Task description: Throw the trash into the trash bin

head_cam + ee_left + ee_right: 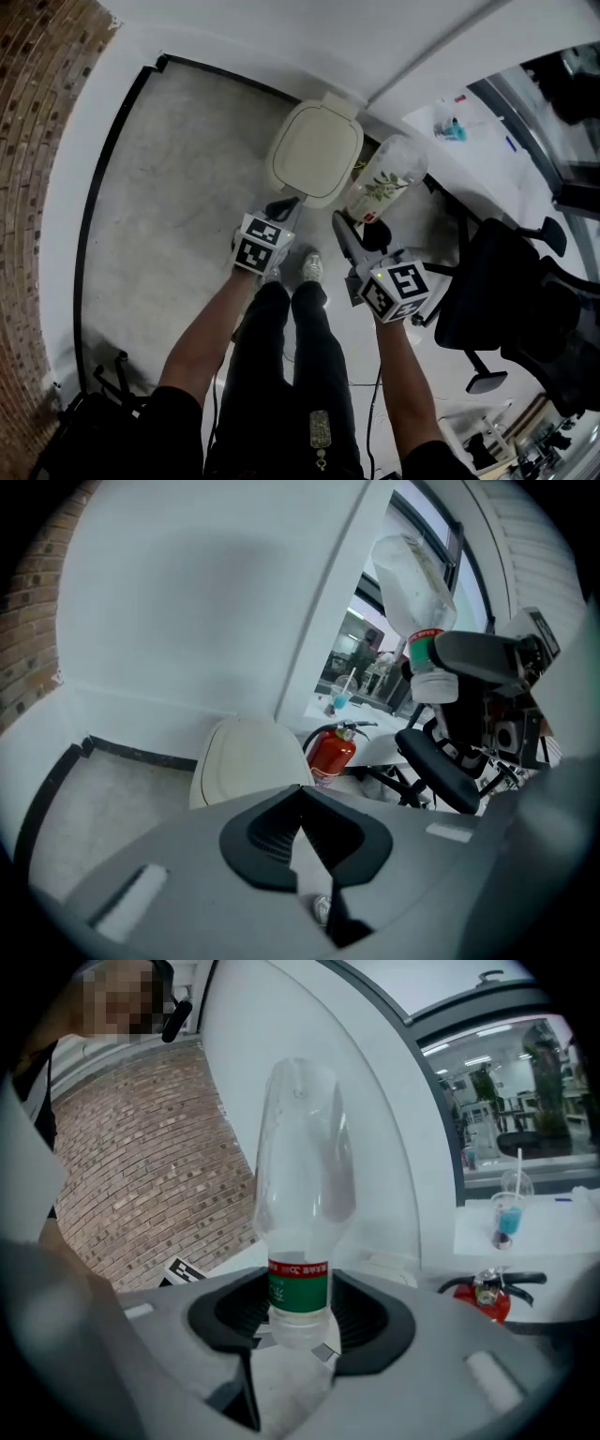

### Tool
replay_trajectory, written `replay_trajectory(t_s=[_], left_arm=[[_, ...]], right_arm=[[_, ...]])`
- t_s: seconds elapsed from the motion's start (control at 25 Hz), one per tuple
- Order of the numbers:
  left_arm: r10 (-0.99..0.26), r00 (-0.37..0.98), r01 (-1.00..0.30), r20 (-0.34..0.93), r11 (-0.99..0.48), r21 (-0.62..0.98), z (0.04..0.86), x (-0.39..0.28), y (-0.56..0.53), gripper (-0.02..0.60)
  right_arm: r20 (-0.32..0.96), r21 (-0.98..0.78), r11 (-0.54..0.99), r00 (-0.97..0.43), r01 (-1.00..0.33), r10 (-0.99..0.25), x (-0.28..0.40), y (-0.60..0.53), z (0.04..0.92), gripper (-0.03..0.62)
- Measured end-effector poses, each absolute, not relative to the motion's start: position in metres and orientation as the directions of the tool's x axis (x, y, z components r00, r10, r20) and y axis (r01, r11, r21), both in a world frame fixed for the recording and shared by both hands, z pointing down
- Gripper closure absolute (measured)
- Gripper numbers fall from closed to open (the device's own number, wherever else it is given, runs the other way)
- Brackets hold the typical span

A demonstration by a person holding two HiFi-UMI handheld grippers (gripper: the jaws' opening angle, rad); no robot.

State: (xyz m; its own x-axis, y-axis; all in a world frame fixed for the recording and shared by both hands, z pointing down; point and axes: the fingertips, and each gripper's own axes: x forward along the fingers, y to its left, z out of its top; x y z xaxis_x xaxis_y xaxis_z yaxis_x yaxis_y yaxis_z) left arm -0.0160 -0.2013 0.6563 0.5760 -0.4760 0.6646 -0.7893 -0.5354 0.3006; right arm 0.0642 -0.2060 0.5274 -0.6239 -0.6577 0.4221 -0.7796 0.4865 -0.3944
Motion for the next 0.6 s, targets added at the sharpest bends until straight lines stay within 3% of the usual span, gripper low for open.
replay_trajectory(t_s=[0.28, 0.6], left_arm=[[-0.463, 0.506, -0.84, 0.728, -0.454, 0.296, 0.735, -0.017, -0.208, 0.578], [-0.441, 0.446, -0.872, 0.779, -0.409, 0.268, 0.764, -0.019, -0.204, 0.578]], right_arm=[[0.451, -0.421, 0.5, -0.653, -0.757, -0.609, 0.072, -0.218, 0.589, 0.391], [0.457, -0.452, 0.522, -0.69, -0.723, -0.561, 0.068, -0.224, 0.613, 0.391]])
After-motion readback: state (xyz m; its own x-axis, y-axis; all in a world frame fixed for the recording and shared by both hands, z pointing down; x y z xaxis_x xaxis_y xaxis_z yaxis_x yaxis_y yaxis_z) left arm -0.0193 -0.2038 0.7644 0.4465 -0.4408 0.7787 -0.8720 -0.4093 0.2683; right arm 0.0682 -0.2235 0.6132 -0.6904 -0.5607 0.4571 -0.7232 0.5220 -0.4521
